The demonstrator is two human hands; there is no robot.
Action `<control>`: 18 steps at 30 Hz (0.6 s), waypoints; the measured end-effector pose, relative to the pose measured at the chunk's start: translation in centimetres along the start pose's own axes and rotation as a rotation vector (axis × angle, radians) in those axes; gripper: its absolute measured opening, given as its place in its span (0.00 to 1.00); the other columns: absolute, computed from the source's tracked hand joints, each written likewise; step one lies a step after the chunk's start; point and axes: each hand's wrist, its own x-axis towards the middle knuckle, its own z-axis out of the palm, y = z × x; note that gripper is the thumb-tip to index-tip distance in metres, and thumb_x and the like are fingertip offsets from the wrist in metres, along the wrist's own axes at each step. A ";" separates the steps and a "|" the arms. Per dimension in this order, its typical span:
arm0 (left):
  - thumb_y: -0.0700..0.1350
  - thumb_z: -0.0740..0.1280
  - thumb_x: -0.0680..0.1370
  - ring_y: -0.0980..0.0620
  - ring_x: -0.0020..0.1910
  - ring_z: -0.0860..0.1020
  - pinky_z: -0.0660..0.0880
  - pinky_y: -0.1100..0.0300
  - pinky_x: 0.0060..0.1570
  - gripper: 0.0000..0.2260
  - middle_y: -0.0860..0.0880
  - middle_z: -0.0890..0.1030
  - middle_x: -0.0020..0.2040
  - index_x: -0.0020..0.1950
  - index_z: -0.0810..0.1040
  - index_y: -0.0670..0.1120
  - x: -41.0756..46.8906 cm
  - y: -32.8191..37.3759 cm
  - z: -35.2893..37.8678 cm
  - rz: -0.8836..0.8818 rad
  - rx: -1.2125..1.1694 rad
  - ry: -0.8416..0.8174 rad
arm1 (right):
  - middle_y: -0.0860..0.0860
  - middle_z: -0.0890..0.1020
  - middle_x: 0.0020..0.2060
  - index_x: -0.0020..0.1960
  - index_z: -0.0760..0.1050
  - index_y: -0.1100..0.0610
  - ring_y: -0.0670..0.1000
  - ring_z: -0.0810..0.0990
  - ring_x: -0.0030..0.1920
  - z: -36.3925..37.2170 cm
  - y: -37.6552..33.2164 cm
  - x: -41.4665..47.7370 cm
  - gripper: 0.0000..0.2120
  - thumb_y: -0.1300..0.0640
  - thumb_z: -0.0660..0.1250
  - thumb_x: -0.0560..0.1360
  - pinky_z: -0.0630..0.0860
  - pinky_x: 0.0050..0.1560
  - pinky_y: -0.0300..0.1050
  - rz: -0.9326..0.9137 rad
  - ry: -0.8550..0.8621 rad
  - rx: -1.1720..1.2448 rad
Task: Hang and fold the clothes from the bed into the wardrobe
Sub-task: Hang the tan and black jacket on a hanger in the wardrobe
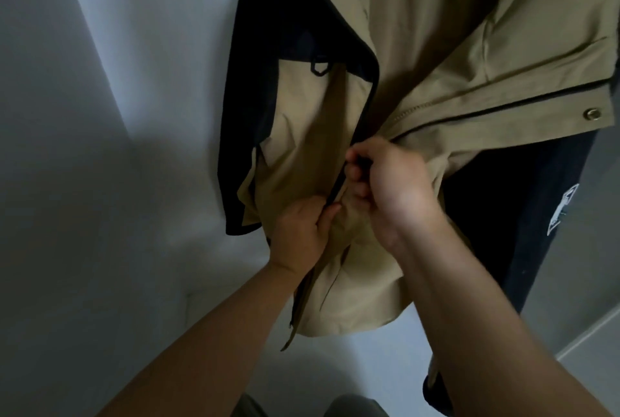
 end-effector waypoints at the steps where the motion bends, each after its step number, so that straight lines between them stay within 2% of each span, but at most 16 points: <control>1: 0.48 0.64 0.82 0.46 0.30 0.75 0.75 0.49 0.30 0.18 0.43 0.78 0.31 0.36 0.77 0.38 0.1 -0.2 0.1 -0.022 0.005 -0.003 | 0.47 0.70 0.25 0.35 0.74 0.55 0.45 0.65 0.21 -0.1 -0.6 -0.1 0.12 0.58 0.60 0.77 0.60 0.22 0.38 -0.033 -0.015 0.031; 3: 0.47 0.68 0.80 0.48 0.30 0.75 0.75 0.49 0.30 0.15 0.45 0.78 0.31 0.37 0.77 0.40 0.5 -0.2 0.1 -0.034 0.005 -0.017 | 0.47 0.71 0.26 0.38 0.75 0.55 0.45 0.65 0.22 -0.2 -1.2 -0.5 0.12 0.58 0.59 0.78 0.61 0.22 0.38 -0.073 -0.046 0.086; 7: 0.61 0.60 0.80 0.51 0.37 0.78 0.76 0.56 0.34 0.21 0.49 0.81 0.39 0.49 0.79 0.45 3.0 1.6 -0.7 -0.039 -0.074 -0.006 | 0.49 0.71 0.27 0.38 0.75 0.55 0.47 0.66 0.25 -0.2 -0.4 -0.9 0.11 0.58 0.60 0.78 0.63 0.25 0.41 -0.087 -0.033 0.055; 10: 0.52 0.64 0.80 0.50 0.38 0.79 0.76 0.56 0.34 0.12 0.48 0.81 0.39 0.49 0.79 0.44 5.1 2.4 -1.2 0.073 -0.048 0.053 | 0.50 0.69 0.26 0.36 0.74 0.56 0.49 0.65 0.25 -0.1 -0.5 -0.8 0.12 0.59 0.60 0.78 0.62 0.24 0.41 -0.096 -0.012 0.070; 12: 0.49 0.62 0.81 0.48 0.35 0.79 0.75 0.57 0.34 0.13 0.46 0.81 0.37 0.45 0.81 0.41 5.6 2.6 -1.0 0.112 0.025 0.082 | 0.49 0.67 0.25 0.37 0.73 0.56 0.47 0.63 0.23 0.0 -1.5 -0.5 0.12 0.59 0.59 0.79 0.59 0.23 0.40 -0.095 -0.009 0.126; 15: 0.48 0.64 0.81 0.49 0.32 0.76 0.63 0.68 0.35 0.14 0.46 0.79 0.33 0.41 0.81 0.41 5.2 2.4 -0.8 0.105 0.070 0.120 | 0.47 0.66 0.23 0.36 0.73 0.56 0.45 0.60 0.22 -0.1 -4.0 0.0 0.14 0.60 0.57 0.79 0.57 0.22 0.38 -0.118 -0.025 0.220; 18: 0.46 0.68 0.80 0.51 0.31 0.75 0.60 0.69 0.34 0.12 0.46 0.79 0.32 0.40 0.80 0.41 5.1 2.6 -0.7 0.058 0.064 0.111 | 0.46 0.66 0.23 0.38 0.72 0.56 0.45 0.60 0.22 0.2 -5.1 0.1 0.13 0.60 0.57 0.80 0.56 0.22 0.39 -0.135 -0.042 0.246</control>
